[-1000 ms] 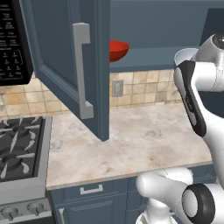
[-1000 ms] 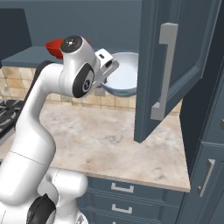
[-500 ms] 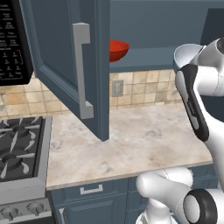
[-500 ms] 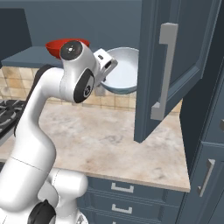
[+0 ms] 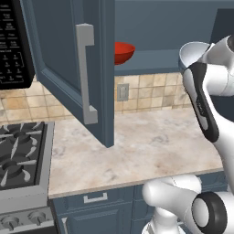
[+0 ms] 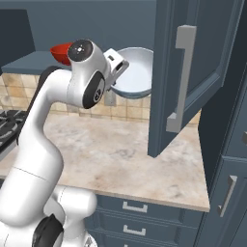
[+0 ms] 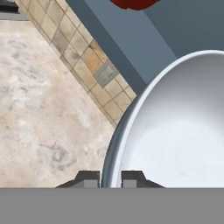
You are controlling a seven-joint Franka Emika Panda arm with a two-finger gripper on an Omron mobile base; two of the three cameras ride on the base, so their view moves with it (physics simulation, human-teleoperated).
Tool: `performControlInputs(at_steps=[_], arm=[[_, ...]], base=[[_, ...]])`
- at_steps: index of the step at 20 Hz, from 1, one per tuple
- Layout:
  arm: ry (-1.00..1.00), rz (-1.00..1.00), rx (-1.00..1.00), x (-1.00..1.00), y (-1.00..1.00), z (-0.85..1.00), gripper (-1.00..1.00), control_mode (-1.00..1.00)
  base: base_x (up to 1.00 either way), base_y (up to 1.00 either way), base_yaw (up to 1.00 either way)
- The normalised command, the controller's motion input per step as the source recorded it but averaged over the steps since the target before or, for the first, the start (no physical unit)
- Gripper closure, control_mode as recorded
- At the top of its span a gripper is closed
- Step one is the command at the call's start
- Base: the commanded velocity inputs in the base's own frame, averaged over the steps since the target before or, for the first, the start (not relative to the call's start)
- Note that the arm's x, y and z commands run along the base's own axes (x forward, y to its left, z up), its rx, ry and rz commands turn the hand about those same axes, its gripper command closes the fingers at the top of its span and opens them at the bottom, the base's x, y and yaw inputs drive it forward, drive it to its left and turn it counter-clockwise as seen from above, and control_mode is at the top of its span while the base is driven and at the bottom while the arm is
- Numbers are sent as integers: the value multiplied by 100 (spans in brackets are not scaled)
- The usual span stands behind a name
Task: Open the cabinet. Pick the bowls from the counter and place them in the cabinet. Then close the cabinet.
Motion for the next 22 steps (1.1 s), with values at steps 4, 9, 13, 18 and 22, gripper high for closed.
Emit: performControlInputs(at_steps=[4, 9, 13, 18, 22], arm=[[-2, 0, 0, 20, 1, 8, 100, -100], [-1, 0, 0, 22, 0, 9, 100, -100], [0, 0, 0, 34, 0, 6, 100, -100], [0, 0, 0, 47, 0, 7, 100, -100], [0, 0, 0, 45, 0, 5, 100, -100]], base=[[0, 0, 0], [0, 0, 0], [0, 0, 0], [0, 0, 0], [0, 0, 0]])
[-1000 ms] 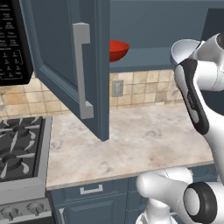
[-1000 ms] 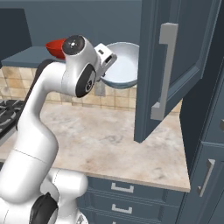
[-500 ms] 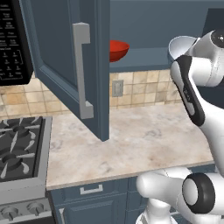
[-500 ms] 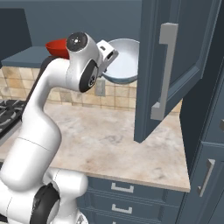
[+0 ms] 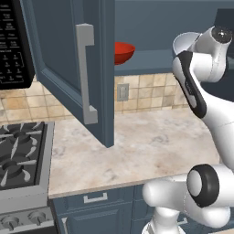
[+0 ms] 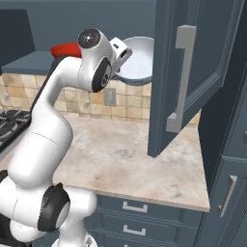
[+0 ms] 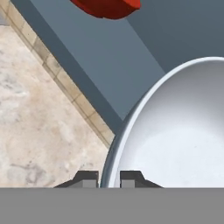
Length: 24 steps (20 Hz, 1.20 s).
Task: Open the cabinet. Pick the bowls from the counter and place them in the cabinet. Then close the cabinet.
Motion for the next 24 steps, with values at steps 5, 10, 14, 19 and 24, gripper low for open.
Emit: performControlInputs(at_steps=[5, 10, 14, 19, 24], arm=[[0, 0, 0, 42, 0, 4, 100, -100], [0, 0, 0, 33, 0, 2, 100, -100], [0, 0, 0, 33, 0, 0, 100, -100], [0, 0, 0, 28, 0, 0, 100, -100], [-1, 0, 0, 25, 0, 0, 100, -100]], base=[[0, 0, 0], [0, 0, 0], [0, 0, 0], [0, 0, 0], [0, 0, 0]])
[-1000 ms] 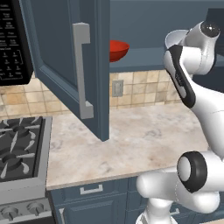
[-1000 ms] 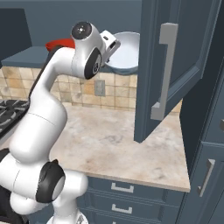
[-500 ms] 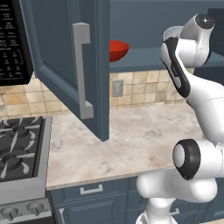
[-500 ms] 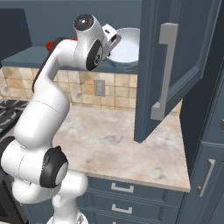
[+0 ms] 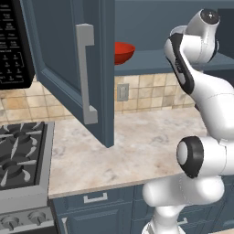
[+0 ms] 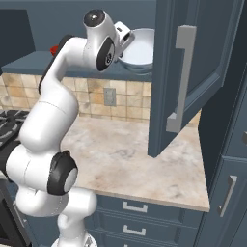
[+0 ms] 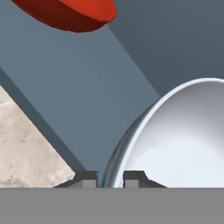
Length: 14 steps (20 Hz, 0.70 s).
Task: Open the cabinet. Pick the bowls from the counter and place them in the cabinet. Then close the cabinet.
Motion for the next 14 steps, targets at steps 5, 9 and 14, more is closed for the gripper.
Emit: performControlInputs(at_steps=[5, 9, 14], arm=[[-6, 0, 0, 14, 0, 0, 100, -100], [-18, 0, 0, 7, 0, -4, 100, -100], [-15, 0, 0, 6, 0, -10, 100, -100]], base=[[0, 0, 0], [0, 0, 0], [0, 0, 0]])
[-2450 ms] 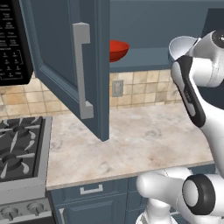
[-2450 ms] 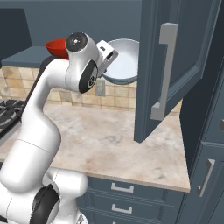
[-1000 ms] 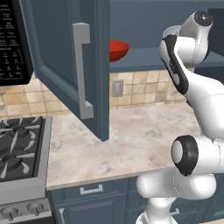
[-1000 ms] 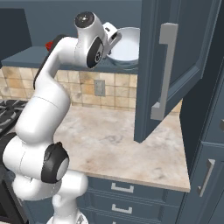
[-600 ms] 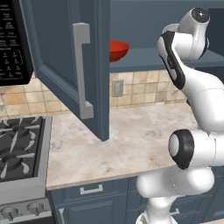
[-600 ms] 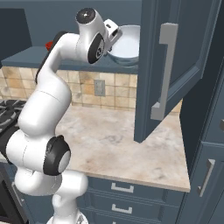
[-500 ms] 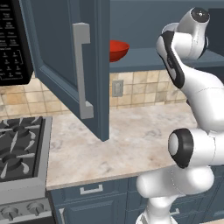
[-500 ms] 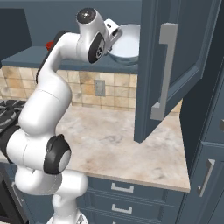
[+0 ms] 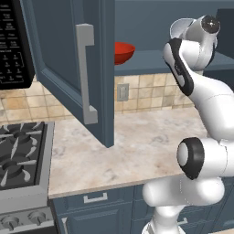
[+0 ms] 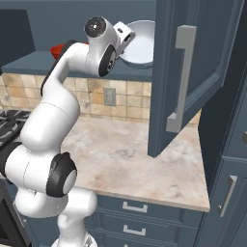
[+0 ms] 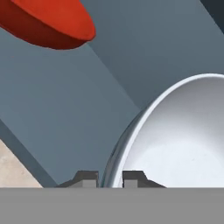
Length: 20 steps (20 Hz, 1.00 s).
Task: Open the cabinet. Pick the bowls from the counter and place them in the cabinet. Then close the cabinet.
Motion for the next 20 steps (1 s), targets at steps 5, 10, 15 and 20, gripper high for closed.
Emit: performControlInputs(at_steps=[5, 10, 15, 20], arm=[[-6, 0, 0, 13, 0, -6, 100, -100], [-1, 0, 0, 19, 0, -4, 100, -100], [0, 0, 0, 13, 0, -4, 100, -100], [0, 0, 0, 0, 0, 0, 100, -100]], base=[[0, 0, 0], [0, 0, 0], [0, 0, 0], [0, 0, 0]])
